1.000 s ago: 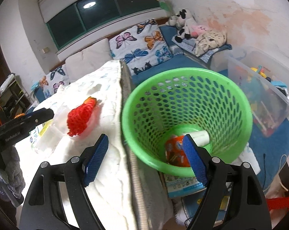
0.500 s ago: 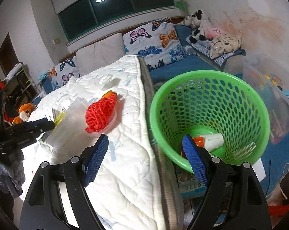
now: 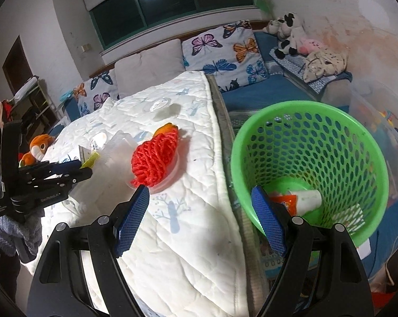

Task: Collect trash
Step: 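Grasp the yellow-labelled plastic bottle with the left tool while the right tool returns to the bed, then grasp the red mesh net with the right tool while the left tool holds the bottle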

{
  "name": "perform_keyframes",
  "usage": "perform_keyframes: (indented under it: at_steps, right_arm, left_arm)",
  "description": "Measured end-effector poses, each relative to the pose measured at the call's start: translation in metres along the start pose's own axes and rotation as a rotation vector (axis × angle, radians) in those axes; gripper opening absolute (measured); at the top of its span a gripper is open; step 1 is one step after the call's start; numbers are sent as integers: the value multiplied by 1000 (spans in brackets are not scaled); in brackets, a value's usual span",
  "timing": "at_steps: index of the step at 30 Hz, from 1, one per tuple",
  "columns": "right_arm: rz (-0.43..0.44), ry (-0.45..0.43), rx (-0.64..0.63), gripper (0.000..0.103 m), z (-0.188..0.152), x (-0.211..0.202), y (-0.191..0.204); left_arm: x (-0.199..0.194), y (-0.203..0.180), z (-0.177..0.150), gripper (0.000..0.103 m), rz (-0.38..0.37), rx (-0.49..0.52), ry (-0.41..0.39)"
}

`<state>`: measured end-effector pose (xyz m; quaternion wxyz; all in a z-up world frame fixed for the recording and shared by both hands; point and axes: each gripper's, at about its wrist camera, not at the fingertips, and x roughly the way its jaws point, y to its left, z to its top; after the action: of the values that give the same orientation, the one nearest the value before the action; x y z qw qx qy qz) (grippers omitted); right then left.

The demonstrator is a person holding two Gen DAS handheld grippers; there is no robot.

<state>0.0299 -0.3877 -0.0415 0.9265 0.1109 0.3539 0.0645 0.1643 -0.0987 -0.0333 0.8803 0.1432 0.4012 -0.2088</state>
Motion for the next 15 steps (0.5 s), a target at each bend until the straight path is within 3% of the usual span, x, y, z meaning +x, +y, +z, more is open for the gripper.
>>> perform_keyframes:
  at_steps: [15]
  right_arm:
    - [37, 28, -28, 80, 10, 16, 17]
  left_arm:
    - [22, 7, 12, 43, -66, 39, 72]
